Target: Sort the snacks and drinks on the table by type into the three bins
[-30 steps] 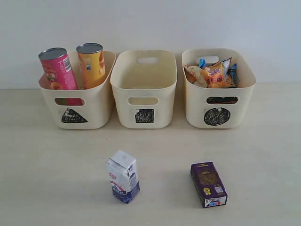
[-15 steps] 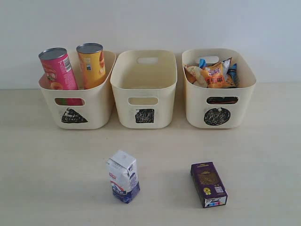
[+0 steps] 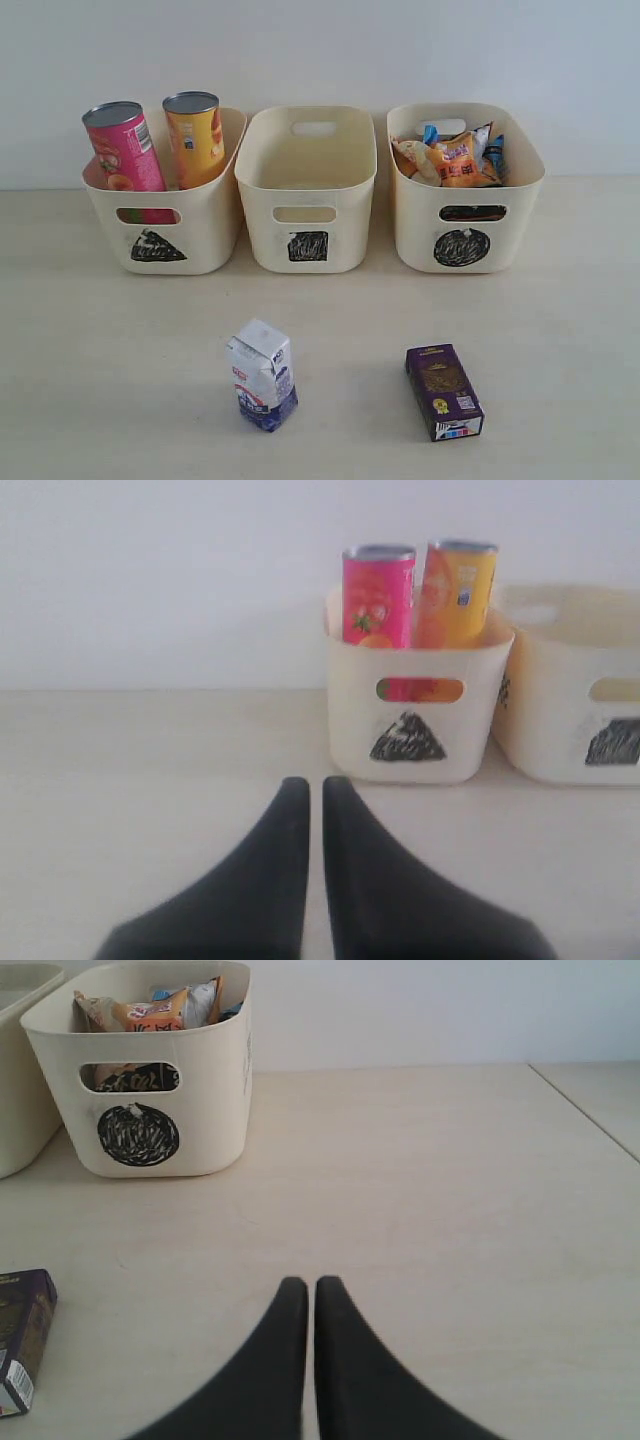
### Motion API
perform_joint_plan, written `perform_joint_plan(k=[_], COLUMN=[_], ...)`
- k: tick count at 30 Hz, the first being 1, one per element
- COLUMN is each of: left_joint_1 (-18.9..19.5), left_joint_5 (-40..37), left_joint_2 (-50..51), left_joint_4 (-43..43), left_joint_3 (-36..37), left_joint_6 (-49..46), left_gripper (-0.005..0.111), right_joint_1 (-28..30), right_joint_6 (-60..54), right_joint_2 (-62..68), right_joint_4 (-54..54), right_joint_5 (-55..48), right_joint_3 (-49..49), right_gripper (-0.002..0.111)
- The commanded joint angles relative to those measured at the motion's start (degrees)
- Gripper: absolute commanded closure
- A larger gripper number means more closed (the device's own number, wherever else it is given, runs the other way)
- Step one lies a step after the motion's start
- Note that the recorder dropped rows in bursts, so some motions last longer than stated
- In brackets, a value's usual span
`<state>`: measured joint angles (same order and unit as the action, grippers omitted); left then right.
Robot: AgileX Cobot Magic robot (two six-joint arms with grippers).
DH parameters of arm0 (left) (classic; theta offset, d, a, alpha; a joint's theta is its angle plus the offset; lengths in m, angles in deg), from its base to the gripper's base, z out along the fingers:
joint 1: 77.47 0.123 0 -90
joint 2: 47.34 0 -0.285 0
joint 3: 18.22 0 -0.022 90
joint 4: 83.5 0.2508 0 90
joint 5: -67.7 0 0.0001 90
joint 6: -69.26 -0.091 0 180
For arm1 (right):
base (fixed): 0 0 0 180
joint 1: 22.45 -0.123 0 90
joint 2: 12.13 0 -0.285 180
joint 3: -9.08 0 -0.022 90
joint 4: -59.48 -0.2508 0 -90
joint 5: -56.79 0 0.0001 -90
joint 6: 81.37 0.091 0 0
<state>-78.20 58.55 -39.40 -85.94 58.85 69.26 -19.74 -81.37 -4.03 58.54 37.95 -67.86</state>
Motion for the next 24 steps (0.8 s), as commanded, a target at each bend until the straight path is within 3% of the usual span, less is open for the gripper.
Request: perform_joint_plan(k=[1,6,10,15,24], left_joint_1=[0.2,0.2,0.2,0.2,0.2], left_joint_5=[8.1,13.5,22.9,33.7,33.1], left_joint_2=[-0.1,-0.1,-0.1,-0.1,16.8], left_joint_4=[-4.6,-4.6,-4.6,1.8,19.7], left_joint_3=[0.1,0.1,0.1,-0.9,-12.9], left_joint_6=[0.6,5.2,6.9,21.0,31.1], left_gripper=[0.103,0.103,0.103,0.103,0.103], right_joint_1=[0.0,0.0,0.0,0.0,0.0], right_joint_6=[0.0,0.0,0.0,0.0,0.0], right_joint_2=[-0.3,-0.3,-0.3,-0.3,-0.3], right_joint_4=[0.2,0.2,0.2,0.2,0.2], right_joint_5=[0.4,0.4,0.4,0.4,0.4], right_joint_3=[-0.3,-0.3,-0.3,-0.3,-0.3], right_gripper=[0.108,0.108,0.108,0.108,0.108])
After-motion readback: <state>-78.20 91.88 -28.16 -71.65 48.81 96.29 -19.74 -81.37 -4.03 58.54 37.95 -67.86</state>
